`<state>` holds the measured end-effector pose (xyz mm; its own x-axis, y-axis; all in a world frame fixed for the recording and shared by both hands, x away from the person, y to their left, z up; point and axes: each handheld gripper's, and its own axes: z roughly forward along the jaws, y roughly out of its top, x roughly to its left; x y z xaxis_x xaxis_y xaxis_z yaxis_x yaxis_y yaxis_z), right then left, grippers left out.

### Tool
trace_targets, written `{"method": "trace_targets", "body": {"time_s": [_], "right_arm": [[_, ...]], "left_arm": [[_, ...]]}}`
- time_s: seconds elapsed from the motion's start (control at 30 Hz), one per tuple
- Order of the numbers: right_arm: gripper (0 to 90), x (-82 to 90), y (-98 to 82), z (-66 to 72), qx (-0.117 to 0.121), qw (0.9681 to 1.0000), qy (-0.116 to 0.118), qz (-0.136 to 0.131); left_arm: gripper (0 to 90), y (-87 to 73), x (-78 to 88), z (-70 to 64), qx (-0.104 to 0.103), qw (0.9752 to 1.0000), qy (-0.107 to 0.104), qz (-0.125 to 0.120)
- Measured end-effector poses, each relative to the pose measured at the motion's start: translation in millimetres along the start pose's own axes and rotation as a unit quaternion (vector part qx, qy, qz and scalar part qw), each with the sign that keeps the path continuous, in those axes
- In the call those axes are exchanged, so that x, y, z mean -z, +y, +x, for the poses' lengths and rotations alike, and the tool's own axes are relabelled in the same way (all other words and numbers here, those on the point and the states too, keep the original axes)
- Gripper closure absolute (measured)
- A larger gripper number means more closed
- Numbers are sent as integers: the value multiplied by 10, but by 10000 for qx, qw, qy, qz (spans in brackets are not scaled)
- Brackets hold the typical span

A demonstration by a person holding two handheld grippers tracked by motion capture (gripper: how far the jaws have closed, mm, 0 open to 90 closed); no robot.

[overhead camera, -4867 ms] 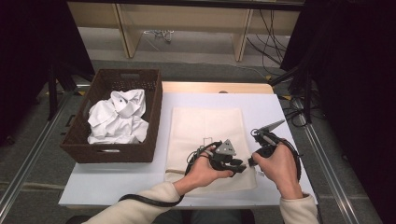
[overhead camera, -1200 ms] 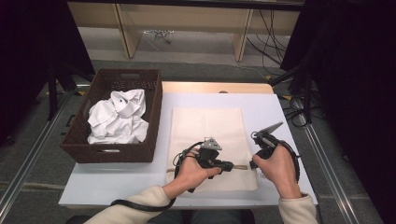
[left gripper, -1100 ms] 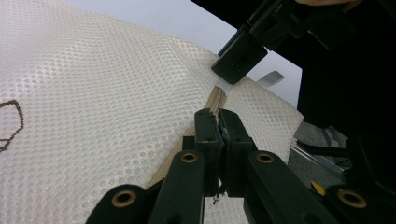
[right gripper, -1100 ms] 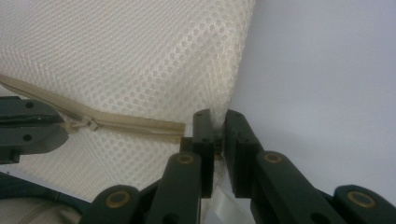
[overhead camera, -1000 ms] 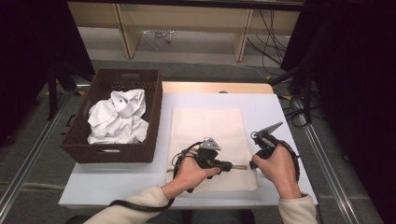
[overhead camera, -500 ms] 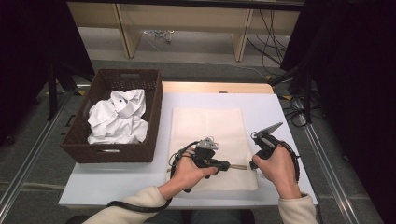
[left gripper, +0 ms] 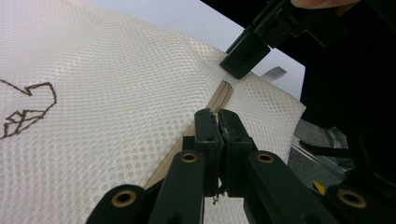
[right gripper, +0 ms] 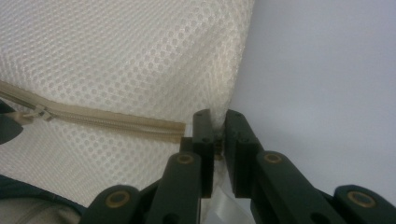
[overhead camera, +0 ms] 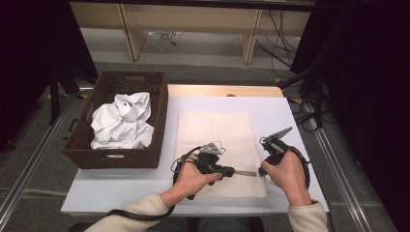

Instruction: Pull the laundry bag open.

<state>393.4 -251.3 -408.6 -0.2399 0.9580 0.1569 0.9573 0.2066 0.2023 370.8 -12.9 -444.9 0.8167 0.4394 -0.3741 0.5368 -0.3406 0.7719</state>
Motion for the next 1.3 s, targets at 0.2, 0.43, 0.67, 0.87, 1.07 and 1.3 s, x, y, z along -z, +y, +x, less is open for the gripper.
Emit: {"method": "trace_targets", "body": {"time_s": [0.2, 0.43, 0.67, 0.87, 1.07, 1.3], "right_arm": [[846, 3, 3, 5, -20, 10000, -10, 39], [847, 4, -2, 35, -224, 9997, -20, 67], [846, -9, 4, -3, -91, 9999, -24, 104], [847, -7, 8, 5, -69, 9999, -1, 90], [847, -11, 14, -14, 43, 10000, 18, 56], [847, -12, 9, -17, 38, 10000, -46, 48]], "left_arm": [[870, -10, 41, 17, 19, 10000, 9, -7], [870, -29, 83, 25, 12, 10000, 65, 14], [871, -41, 137, 45, 38, 10000, 84, 5], [871, -54, 163, 51, 47, 9999, 100, -7], [870, -57, 199, 54, -7, 9999, 121, -12], [871, -80, 246, 61, -31, 9999, 160, 24]]}}
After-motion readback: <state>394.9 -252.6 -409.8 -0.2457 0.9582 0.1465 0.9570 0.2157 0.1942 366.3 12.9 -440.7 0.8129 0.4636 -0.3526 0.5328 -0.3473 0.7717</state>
